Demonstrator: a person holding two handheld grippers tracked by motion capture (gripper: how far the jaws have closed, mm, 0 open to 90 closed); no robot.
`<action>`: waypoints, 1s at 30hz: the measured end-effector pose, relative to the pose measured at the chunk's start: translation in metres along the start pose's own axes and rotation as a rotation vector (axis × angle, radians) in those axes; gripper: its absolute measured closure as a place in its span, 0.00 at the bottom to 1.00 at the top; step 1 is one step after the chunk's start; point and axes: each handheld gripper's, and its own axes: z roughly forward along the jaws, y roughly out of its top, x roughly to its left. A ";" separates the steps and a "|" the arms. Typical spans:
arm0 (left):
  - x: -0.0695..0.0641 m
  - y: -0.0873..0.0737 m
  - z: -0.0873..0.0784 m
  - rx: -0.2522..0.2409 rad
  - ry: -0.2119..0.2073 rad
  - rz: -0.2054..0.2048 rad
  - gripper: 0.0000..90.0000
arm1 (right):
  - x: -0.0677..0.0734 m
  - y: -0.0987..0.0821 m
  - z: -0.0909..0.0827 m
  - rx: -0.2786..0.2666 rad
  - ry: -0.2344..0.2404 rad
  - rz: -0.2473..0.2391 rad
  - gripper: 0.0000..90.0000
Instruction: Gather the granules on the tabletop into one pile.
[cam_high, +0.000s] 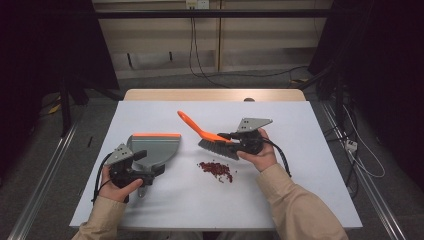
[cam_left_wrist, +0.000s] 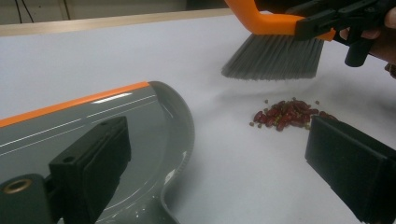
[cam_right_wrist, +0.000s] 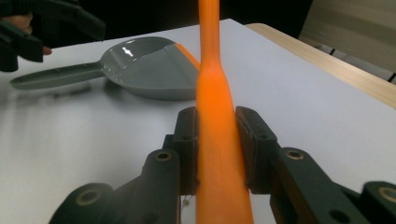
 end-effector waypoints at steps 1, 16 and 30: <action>0.000 0.000 0.000 -0.001 -0.002 0.001 0.08 | 0.000 0.000 -0.001 0.000 -0.022 0.016 0.79; -0.008 0.003 0.003 -0.007 -0.041 0.016 0.08 | 0.018 -0.031 -0.037 0.048 -0.300 0.152 0.79; -0.009 0.004 -0.001 -0.026 -0.041 0.012 0.08 | 0.026 -0.003 -0.026 0.279 -0.391 0.199 0.71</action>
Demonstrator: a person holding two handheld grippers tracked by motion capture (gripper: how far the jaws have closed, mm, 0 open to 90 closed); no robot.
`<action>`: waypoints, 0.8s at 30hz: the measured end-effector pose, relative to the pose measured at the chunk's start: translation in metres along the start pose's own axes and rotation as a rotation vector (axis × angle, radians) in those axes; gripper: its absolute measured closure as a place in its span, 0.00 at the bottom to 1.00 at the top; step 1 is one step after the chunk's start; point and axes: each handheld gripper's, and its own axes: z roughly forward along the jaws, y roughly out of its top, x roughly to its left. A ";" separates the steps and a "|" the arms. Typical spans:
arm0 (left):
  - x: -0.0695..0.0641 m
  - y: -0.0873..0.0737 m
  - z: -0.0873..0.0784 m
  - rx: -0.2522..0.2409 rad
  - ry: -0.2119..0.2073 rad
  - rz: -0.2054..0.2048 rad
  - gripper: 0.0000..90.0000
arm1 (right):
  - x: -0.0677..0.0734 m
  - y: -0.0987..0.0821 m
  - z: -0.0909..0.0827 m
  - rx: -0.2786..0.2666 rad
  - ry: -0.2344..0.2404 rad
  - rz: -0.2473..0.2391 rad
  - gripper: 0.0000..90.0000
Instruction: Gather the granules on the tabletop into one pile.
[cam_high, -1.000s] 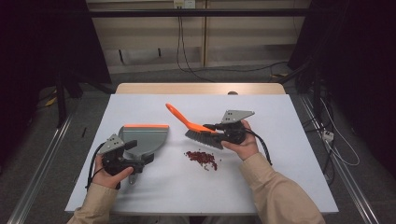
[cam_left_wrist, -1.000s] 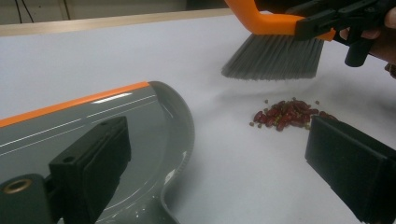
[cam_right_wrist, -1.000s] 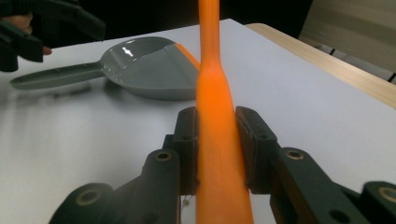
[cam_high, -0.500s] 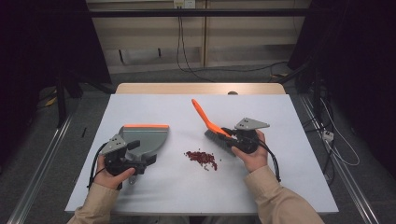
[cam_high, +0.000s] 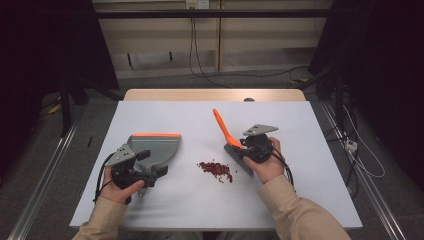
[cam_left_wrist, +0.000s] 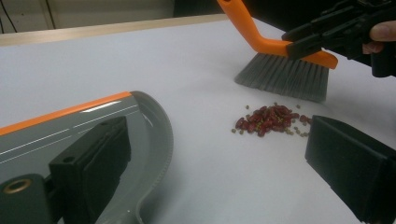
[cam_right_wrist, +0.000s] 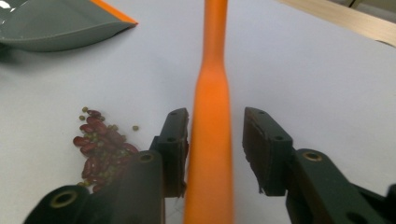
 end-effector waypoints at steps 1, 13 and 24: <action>0.000 0.000 0.000 -0.001 0.001 0.001 0.08 | 0.000 0.002 0.001 0.027 -0.007 0.015 0.74; -0.001 0.003 -0.002 -0.011 -0.001 0.006 0.08 | 0.010 0.001 -0.003 0.053 -0.089 0.124 0.79; -0.003 0.004 -0.002 -0.015 -0.003 0.012 0.08 | 0.040 0.000 0.005 -0.015 -0.104 0.148 0.79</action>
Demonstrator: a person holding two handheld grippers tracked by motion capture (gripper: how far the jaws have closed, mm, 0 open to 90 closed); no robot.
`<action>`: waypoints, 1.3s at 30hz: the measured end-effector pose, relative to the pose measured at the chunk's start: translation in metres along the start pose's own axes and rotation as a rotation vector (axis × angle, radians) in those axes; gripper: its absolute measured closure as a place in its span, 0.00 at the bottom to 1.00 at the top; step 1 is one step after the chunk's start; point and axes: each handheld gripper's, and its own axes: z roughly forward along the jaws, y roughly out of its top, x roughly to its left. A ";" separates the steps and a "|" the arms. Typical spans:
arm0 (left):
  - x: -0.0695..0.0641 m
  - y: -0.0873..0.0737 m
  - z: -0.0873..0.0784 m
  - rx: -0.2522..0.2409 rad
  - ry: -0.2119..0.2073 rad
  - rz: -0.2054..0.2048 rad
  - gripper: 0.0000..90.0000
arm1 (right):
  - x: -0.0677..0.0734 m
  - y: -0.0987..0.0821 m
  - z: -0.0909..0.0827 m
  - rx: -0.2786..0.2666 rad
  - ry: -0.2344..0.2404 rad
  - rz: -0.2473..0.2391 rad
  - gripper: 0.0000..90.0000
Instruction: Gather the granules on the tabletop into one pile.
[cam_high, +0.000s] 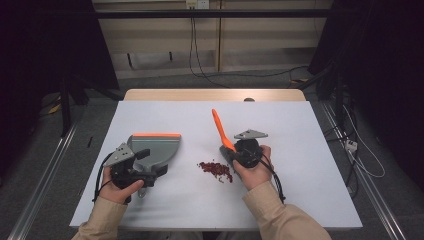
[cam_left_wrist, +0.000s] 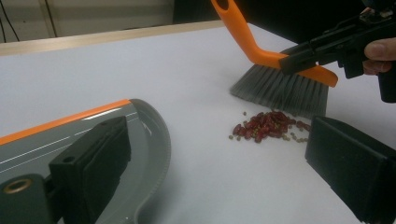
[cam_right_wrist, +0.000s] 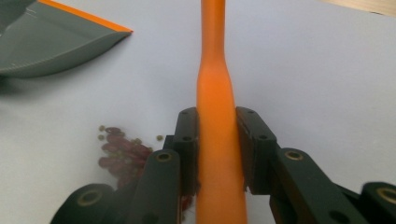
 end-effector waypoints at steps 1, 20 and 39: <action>0.000 0.000 0.000 0.000 -0.001 0.000 0.08 | 0.002 0.000 0.001 -0.004 -0.002 -0.002 0.79; 0.001 0.000 -0.002 0.000 0.008 0.000 0.08 | 0.022 0.022 -0.011 -0.103 0.066 0.068 0.79; 0.006 -0.003 -0.006 0.000 0.032 -0.010 0.08 | 0.064 0.031 0.050 -0.057 0.255 0.216 0.79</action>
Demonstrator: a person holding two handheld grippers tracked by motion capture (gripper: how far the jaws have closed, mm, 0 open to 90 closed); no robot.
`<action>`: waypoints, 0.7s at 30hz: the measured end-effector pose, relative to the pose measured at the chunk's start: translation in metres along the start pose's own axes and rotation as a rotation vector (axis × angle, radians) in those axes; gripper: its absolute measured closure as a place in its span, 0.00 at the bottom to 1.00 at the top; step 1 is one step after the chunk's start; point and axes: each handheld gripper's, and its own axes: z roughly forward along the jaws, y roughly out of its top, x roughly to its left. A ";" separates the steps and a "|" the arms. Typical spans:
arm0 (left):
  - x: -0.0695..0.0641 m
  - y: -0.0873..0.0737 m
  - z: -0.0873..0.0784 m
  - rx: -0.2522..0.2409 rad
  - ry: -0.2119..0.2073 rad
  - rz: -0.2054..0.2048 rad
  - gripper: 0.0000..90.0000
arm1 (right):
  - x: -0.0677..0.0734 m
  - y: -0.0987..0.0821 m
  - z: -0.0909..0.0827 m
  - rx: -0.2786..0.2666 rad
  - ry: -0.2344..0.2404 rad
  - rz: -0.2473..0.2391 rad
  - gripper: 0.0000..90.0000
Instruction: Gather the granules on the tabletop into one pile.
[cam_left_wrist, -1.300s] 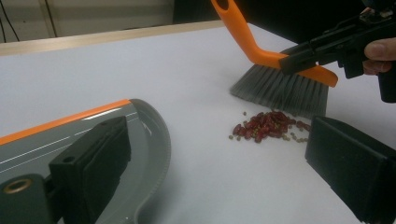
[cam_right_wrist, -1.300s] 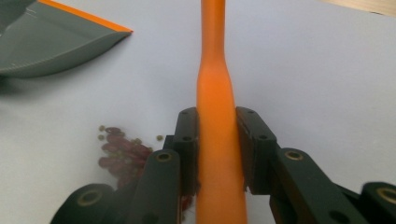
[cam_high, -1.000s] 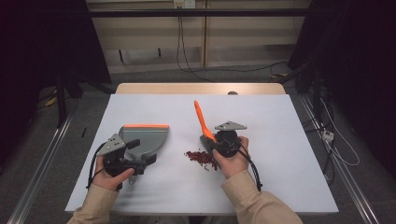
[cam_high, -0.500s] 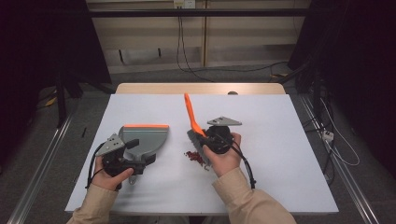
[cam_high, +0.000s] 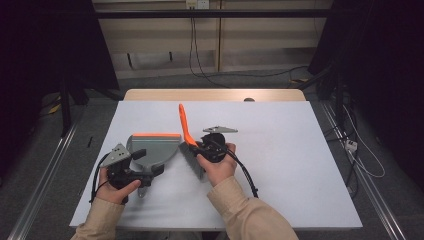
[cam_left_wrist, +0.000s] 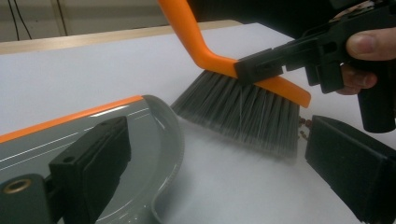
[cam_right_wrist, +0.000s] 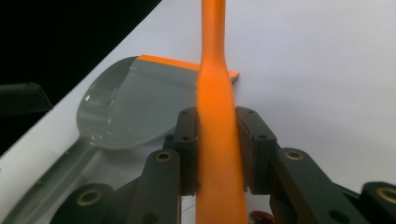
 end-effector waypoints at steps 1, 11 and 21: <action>0.000 0.000 0.000 0.001 -0.003 -0.004 0.08 | -0.001 0.000 0.003 0.004 0.003 0.007 0.79; 0.000 -0.001 0.001 0.004 0.006 -0.001 0.08 | -0.016 0.003 0.005 0.049 -0.040 0.028 0.79; -0.002 0.000 0.003 0.010 0.005 0.010 0.08 | -0.034 -0.001 -0.013 0.048 -0.064 0.057 0.79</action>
